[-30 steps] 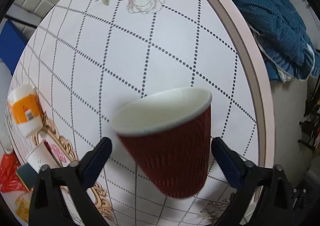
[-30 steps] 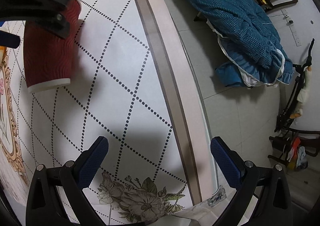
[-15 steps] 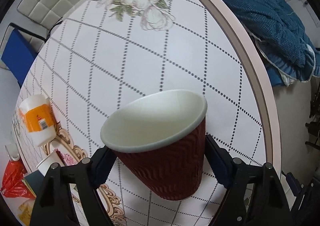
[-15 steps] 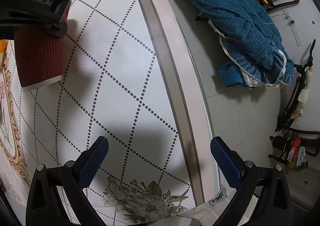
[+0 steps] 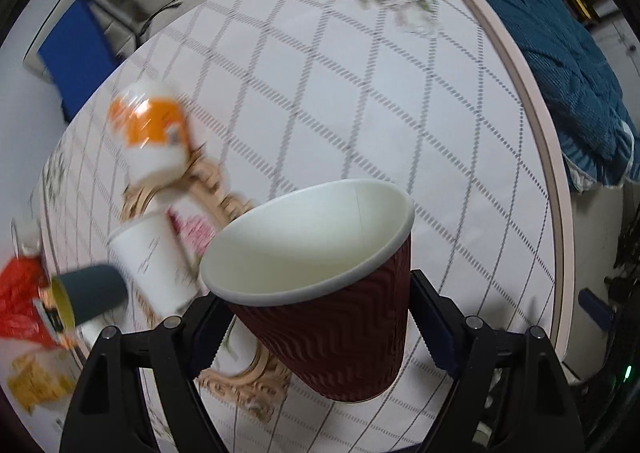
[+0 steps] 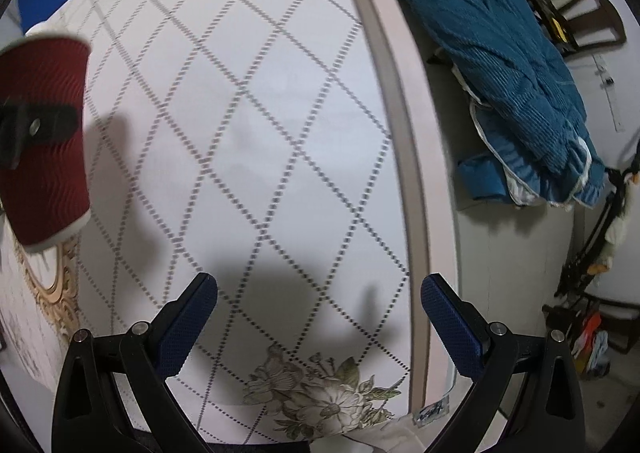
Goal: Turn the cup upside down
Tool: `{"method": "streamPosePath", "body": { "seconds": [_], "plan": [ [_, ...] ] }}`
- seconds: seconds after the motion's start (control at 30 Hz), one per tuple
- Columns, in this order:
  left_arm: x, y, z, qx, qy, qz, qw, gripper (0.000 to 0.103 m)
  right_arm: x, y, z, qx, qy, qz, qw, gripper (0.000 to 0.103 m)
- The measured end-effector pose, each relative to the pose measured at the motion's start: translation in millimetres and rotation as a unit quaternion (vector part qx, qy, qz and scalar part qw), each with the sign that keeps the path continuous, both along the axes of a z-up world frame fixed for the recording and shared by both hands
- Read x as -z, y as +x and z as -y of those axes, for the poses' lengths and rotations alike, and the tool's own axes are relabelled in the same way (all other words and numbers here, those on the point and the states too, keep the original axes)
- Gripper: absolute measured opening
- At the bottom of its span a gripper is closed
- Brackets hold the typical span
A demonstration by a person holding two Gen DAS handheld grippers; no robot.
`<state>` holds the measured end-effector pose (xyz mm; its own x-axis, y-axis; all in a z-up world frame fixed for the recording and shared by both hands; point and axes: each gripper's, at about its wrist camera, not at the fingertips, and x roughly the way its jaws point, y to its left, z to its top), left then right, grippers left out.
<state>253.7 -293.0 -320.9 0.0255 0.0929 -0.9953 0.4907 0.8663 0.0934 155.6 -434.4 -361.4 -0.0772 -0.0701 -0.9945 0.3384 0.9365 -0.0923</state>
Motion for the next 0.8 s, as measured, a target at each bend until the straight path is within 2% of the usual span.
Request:
{"method": "streamPosePath", "body": {
  "seconds": [0.23, 0.37, 0.47, 0.63, 0.8],
  "plan": [
    [-18, -25, -64, -0.059, -0.007, 0.004, 0.9982, 0.082, -12, 4, -42, -0.052, 0.01, 0.009, 0.999, 0.103],
    [-20, -44, -106, -0.089, -0.016, -0.011, 0.9958, 0.082, -20, 2, -68, -0.075, 0.011, 0.014, 0.997, 0.103],
    [-13, -59, -136, -0.108, -0.01, -0.024, 0.9938, 0.082, -25, -2, -87, -0.09, 0.01, 0.018, 0.996, 0.103],
    [14, -81, -183, -0.132, 0.005, -0.052, 0.9898, 0.082, -26, -16, -121, -0.1, 0.022, 0.016, 0.995, 0.103],
    [42, -94, -210, -0.137, 0.021, -0.068, 0.988, 0.082, -18, -30, -154, -0.114, 0.035, 0.006, 0.993, 0.103]
  ]
}}
